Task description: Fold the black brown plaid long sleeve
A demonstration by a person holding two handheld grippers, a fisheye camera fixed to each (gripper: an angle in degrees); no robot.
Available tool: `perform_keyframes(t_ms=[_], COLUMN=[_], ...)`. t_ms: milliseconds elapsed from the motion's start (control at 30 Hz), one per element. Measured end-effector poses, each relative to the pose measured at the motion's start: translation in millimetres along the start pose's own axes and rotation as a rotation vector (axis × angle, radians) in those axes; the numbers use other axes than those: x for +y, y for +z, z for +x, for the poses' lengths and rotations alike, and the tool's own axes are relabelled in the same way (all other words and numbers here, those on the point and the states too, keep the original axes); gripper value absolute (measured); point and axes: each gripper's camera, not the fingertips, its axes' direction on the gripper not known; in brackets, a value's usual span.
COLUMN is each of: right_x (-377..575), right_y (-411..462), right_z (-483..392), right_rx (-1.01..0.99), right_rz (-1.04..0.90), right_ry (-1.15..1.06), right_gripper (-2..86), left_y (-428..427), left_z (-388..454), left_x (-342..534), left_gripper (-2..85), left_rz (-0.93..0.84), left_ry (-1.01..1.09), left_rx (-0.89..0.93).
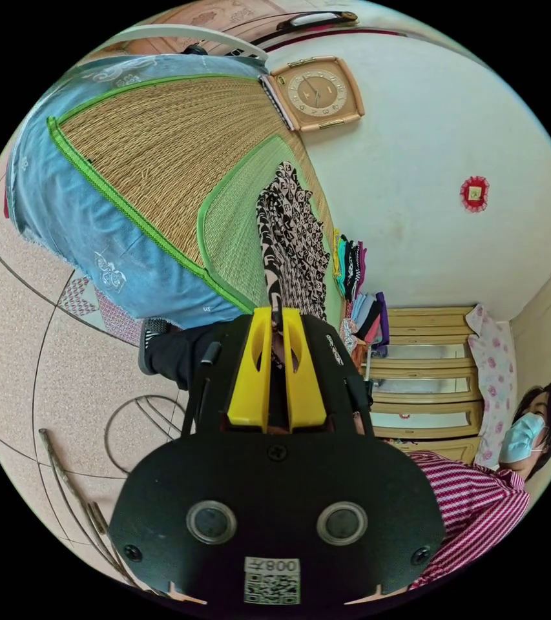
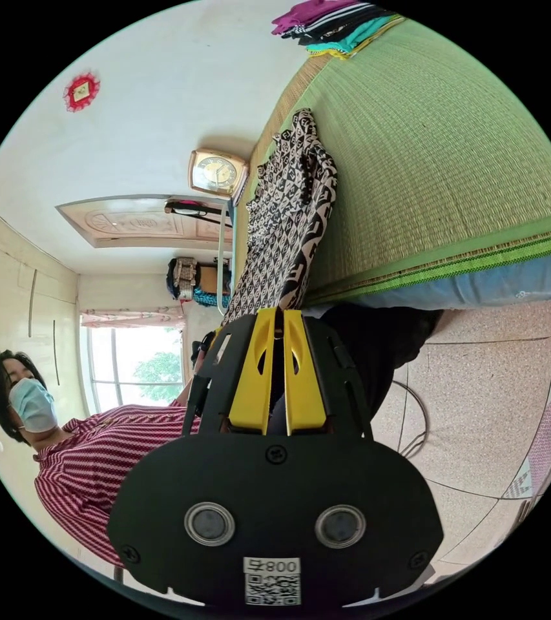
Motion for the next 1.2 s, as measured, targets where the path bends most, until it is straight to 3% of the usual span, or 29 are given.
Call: perform_keyframes(t_ms=[300,567,1200], right_x=[26.4,39.0,32.4], right_y=[-30.0,-29.1,-30.5], right_z=[-1.1,69.8,138.0], right_rx=[0.016,0.01,-0.25], right_rz=[-0.006,0.047,0.202], right_ry=[0.0,0.141,0.223], right_gripper=[2.2,4.3,12.3], left_y=[-15.7,4.2,12.4], left_z=[-20.3,-59.4,-97.9], left_x=[26.5,27.4,-0.5], left_gripper=[2.7,2.7,3.0], left_rz=[0.001,-0.039,-0.038], left_ry=[-0.001,-0.07,-0.125], left_rx=[0.023,-0.039,-0.047])
